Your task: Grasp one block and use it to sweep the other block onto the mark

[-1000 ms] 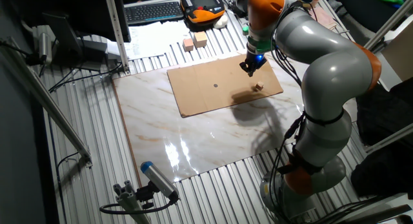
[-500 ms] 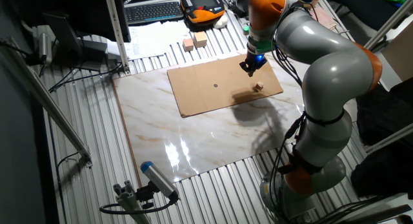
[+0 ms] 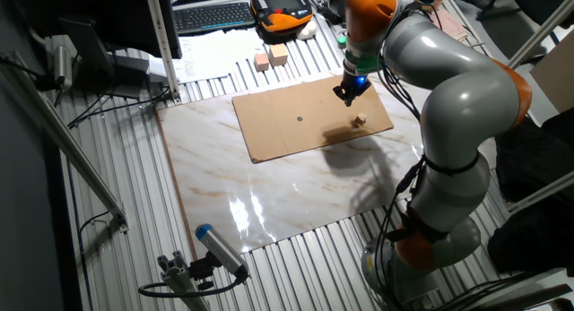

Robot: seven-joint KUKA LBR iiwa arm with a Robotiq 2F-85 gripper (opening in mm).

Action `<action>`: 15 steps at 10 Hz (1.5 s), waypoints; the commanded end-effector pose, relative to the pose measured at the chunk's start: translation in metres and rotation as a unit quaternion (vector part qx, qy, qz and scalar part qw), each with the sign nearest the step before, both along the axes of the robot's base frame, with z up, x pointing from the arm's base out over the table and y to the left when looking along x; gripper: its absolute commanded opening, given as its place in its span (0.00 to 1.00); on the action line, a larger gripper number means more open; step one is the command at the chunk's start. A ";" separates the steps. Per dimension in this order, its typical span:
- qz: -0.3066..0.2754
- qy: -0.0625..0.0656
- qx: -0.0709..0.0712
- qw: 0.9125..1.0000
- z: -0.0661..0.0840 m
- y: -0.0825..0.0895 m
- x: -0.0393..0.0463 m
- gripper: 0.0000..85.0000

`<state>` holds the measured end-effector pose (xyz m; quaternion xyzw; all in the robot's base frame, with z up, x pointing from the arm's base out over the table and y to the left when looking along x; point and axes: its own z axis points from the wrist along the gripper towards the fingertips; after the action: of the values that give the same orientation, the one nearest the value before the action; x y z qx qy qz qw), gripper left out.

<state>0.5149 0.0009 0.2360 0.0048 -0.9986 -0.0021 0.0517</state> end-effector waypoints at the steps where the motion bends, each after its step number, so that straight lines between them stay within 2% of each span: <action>1: -0.009 -0.025 0.010 1.000 0.000 0.000 0.0001 0.00; 2: -0.012 -0.025 0.010 1.000 0.000 0.000 0.0001 0.00; 3: -0.025 -0.013 0.014 1.000 0.000 0.000 0.0001 0.00; 4: -0.038 -0.009 0.009 0.999 0.000 0.000 0.0001 0.00; 5: -0.052 -0.015 -0.014 0.998 0.000 0.000 0.0001 0.00; 6: -0.066 -0.022 -0.025 0.997 0.000 0.000 0.0001 0.00; 7: -0.075 -0.020 -0.030 0.997 0.000 0.000 0.0001 0.00; 8: -0.086 -0.020 -0.024 0.996 0.000 0.000 0.0001 0.00; 10: -0.091 -0.022 0.011 0.996 0.000 0.000 0.0001 0.00; 12: -0.086 -0.034 -0.015 0.996 0.000 0.000 0.0001 0.00; 13: -0.073 -0.044 -0.037 0.996 0.000 0.000 0.0001 0.00; 14: -0.068 -0.041 -0.032 0.996 0.001 -0.002 0.0011 0.00; 15: -0.060 -0.037 -0.034 0.997 0.006 -0.015 0.0069 0.00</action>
<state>0.5227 -0.0122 0.2420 -0.0548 -0.9979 0.0315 0.0143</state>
